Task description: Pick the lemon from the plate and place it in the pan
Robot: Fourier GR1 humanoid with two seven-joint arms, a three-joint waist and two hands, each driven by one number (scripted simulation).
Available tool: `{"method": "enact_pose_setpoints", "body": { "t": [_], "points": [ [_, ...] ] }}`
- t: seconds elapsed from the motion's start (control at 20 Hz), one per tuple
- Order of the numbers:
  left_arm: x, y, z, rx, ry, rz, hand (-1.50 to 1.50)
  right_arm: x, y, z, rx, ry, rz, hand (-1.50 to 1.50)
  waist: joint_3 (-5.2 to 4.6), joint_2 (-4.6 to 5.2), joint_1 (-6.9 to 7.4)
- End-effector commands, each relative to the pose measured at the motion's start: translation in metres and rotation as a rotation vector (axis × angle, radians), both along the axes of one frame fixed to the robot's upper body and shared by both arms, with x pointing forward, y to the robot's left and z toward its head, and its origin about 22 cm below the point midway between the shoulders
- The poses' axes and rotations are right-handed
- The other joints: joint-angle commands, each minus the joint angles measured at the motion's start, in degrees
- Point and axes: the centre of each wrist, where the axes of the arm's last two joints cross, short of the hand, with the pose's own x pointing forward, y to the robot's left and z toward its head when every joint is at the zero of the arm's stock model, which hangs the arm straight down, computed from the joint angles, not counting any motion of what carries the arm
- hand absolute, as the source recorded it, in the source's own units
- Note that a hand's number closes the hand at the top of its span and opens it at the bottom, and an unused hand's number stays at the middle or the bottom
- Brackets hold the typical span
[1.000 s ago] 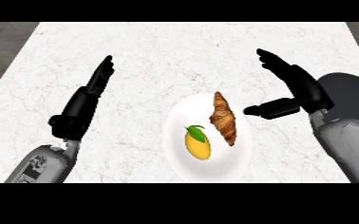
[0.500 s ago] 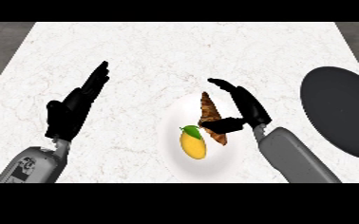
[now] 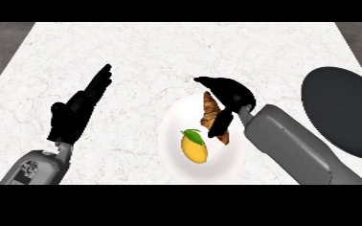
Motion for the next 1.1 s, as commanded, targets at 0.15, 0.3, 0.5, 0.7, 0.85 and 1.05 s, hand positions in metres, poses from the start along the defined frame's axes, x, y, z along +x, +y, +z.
{"method": "enact_pose_setpoints", "body": {
  "t": [0.15, 0.3, 0.5, 0.7, 0.85, 1.05],
  "points": [
    [0.001, 0.000, 0.001, 0.007, 0.002, -0.007, 0.00, 0.013, 0.067, 0.039, -0.318, 0.222, 0.157, -1.50, 0.00, 0.20, 0.59],
    [0.002, 0.004, 0.007, -0.004, 0.004, 0.005, 0.00, 0.005, 0.098, 0.044, -0.396, 0.296, 0.213, -1.50, 0.03, 0.08, 0.08],
    [0.004, -0.003, 0.011, 0.002, 0.007, 0.017, 0.00, -0.005, 0.107, 0.047, -0.424, 0.354, 0.218, -1.50, 0.10, -0.05, -1.01],
    [-0.007, 0.022, -0.008, 0.008, 0.008, 0.016, 0.00, -0.013, 0.112, 0.042, -0.463, 0.330, 0.193, -1.50, 0.09, 0.02, -0.95],
    [-0.008, 0.016, 0.006, -0.009, 0.000, 0.014, 0.00, -0.008, 0.117, 0.042, -0.493, 0.329, 0.170, -1.50, 0.10, 0.04, -0.62],
    [-0.001, 0.001, 0.012, -0.015, -0.018, 0.016, 0.00, -0.018, 0.120, 0.021, -0.543, 0.296, 0.165, -1.50, 0.11, 0.14, -0.72]
  ]
}}
